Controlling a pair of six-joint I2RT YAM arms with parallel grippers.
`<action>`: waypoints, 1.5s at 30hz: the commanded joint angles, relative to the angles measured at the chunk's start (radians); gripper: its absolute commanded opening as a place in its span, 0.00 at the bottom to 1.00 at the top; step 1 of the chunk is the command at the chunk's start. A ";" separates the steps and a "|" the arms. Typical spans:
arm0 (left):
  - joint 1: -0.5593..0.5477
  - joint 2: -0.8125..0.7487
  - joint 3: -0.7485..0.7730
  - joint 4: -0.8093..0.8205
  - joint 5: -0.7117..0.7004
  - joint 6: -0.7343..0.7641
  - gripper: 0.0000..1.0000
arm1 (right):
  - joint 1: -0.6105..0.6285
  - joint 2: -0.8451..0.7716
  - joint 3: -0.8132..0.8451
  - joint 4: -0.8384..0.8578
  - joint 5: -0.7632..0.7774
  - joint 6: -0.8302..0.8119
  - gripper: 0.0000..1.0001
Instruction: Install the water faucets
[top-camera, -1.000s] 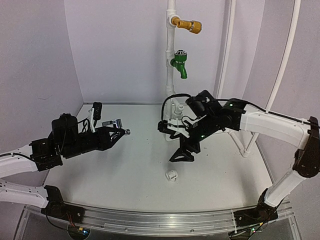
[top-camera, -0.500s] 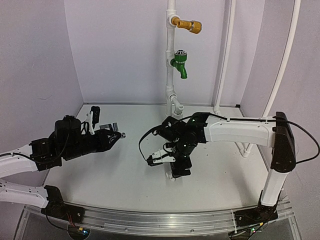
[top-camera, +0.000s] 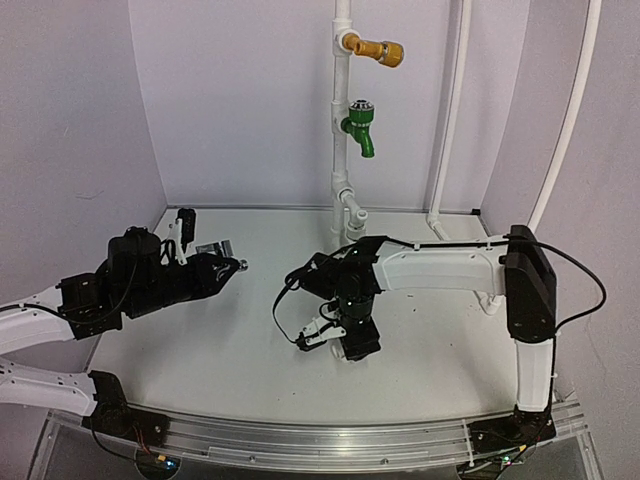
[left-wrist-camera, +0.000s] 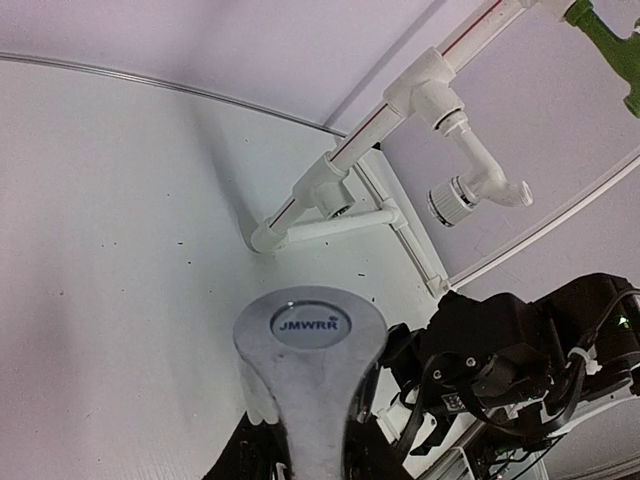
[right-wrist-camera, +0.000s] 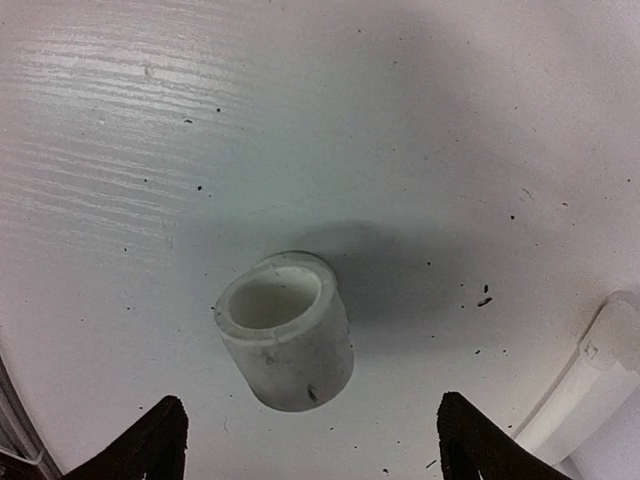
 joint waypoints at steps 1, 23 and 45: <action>0.004 -0.014 0.045 0.029 -0.029 -0.001 0.00 | 0.015 0.038 0.037 -0.033 -0.002 -0.005 0.77; 0.004 -0.023 0.016 0.054 -0.028 -0.007 0.00 | 0.017 0.100 -0.018 0.080 0.056 0.017 0.55; 0.005 0.020 0.066 0.044 0.057 0.011 0.00 | 0.016 -0.083 -0.013 0.112 -0.013 -0.013 0.11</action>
